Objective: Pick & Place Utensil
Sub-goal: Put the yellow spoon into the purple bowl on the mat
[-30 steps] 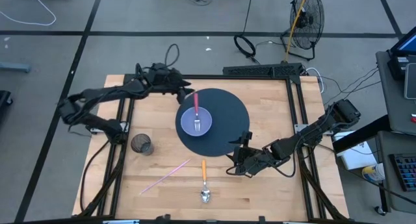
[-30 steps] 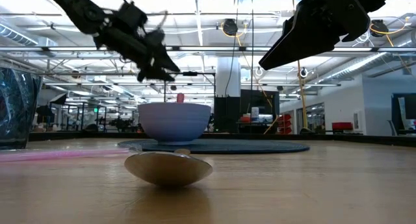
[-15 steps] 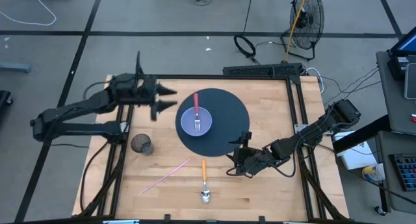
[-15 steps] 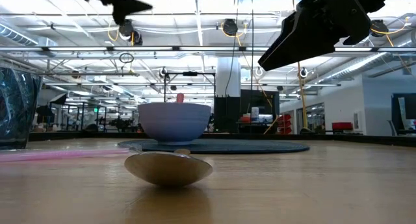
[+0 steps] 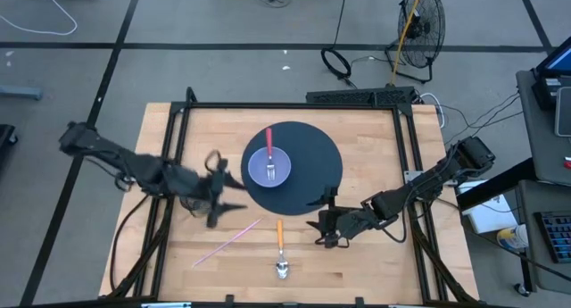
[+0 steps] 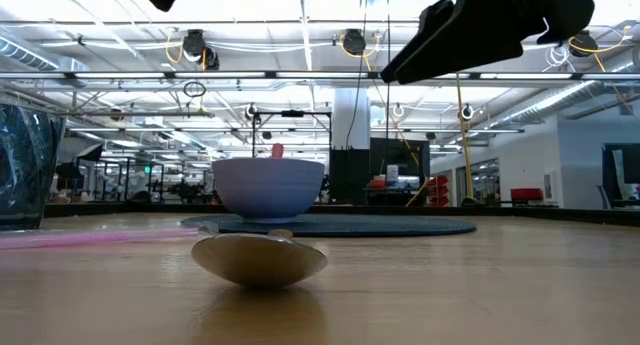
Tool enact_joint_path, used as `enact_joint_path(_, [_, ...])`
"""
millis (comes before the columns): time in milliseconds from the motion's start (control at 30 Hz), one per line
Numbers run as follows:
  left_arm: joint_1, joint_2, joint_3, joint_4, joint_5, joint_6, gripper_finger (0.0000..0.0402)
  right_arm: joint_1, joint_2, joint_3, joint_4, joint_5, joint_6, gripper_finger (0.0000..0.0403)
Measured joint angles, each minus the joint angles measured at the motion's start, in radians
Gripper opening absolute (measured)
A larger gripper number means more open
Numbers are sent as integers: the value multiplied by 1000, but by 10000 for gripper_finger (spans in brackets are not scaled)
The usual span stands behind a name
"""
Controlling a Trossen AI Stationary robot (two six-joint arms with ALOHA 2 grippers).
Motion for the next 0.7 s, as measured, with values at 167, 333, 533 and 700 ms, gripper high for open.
enact_joint_path(167, [-120,133,0,96,-80,-40,237,0,0,0,0,0,0,254])
enact_joint_path(333, [-177,224,0,136,-84,-119,237,1,0,0,0,-34,-3,254])
enact_joint_path(533, [-222,300,0,154,-125,-205,237,2,0,0,6,-236,9,254])
enact_joint_path(700, [-215,412,0,228,-115,-227,237,5,0,0,4,-256,11,254])
